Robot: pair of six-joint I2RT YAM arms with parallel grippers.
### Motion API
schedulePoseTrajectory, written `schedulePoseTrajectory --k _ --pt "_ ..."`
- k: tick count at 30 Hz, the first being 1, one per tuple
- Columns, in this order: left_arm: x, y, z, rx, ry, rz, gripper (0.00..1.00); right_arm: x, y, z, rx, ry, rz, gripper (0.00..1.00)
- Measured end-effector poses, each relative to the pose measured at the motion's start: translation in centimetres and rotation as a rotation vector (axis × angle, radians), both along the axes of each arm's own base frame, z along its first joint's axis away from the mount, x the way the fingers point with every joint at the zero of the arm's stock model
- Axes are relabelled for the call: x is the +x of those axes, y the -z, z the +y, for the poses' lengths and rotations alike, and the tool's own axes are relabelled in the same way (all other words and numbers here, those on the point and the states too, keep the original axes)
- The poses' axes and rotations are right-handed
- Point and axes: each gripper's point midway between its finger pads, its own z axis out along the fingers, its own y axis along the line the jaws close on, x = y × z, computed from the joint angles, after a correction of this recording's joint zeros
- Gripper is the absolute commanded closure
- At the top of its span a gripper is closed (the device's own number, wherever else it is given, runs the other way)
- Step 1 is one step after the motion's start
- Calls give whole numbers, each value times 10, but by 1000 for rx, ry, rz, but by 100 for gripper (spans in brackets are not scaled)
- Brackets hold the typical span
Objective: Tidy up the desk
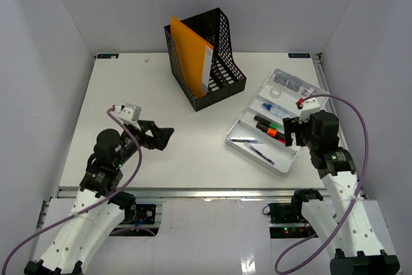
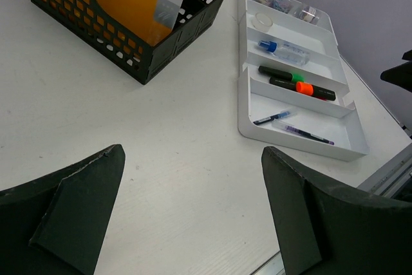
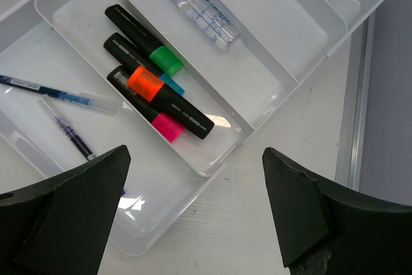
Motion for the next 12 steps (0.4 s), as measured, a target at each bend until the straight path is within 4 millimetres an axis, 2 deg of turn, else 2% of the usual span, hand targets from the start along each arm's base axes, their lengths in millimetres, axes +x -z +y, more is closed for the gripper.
schedulePoseTrajectory --k 6,12 --pt "0 6 0 14 0 19 2 -2 18 -19 2 79 9 10" --pt "1 10 2 23 -7 35 2 -2 5 -25 10 101 -59 10"
